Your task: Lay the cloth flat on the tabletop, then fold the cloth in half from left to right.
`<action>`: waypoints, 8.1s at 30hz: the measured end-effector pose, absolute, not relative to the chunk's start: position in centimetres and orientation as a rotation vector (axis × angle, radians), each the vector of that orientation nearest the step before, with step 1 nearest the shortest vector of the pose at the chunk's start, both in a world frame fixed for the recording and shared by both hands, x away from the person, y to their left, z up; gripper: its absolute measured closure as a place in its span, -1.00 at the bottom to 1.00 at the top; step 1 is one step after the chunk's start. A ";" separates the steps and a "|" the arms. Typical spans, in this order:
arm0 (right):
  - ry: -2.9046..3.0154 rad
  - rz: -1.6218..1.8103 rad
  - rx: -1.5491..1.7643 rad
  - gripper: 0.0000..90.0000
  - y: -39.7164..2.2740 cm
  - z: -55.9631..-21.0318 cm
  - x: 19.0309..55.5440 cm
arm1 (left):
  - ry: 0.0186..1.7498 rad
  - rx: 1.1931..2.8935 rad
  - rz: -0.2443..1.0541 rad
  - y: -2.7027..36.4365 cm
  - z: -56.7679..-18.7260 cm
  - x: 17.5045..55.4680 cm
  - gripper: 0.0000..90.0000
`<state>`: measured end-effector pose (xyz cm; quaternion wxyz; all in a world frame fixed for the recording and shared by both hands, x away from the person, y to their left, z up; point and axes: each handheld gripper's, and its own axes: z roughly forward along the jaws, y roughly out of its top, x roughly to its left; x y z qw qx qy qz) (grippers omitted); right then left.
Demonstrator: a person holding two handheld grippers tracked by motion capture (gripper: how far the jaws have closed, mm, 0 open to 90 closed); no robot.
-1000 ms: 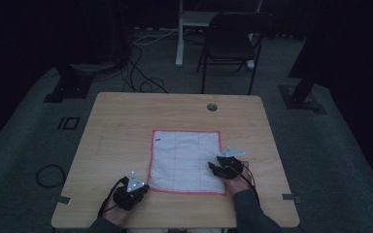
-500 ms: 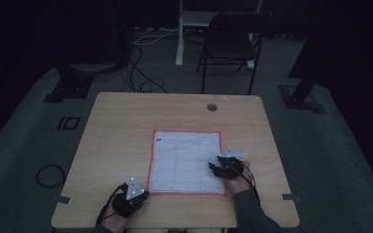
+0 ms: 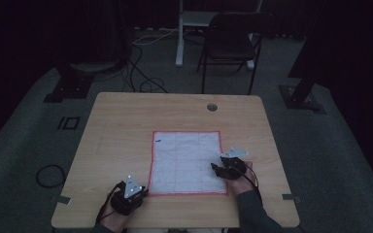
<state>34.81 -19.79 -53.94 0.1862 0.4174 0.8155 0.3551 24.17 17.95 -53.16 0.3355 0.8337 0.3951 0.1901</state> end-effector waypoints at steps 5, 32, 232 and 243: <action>2.292 0.993 1.178 0.02 -20.3 -53.8 34.3 | 1.061 2.136 0.516 18.3 -53.0 25.7 0.59; 2.287 0.993 1.203 0.03 -20.6 -54.1 34.1 | 1.242 2.031 0.512 15.9 -54.1 33.1 0.27; 2.188 0.981 1.264 0.66 -15.7 -50.5 45.1 | 0.984 2.126 0.343 10.1 -54.0 29.0 0.64; 2.219 0.911 1.325 0.69 -15.1 -52.5 46.4 | 1.000 2.117 0.357 10.5 -53.8 29.3 0.62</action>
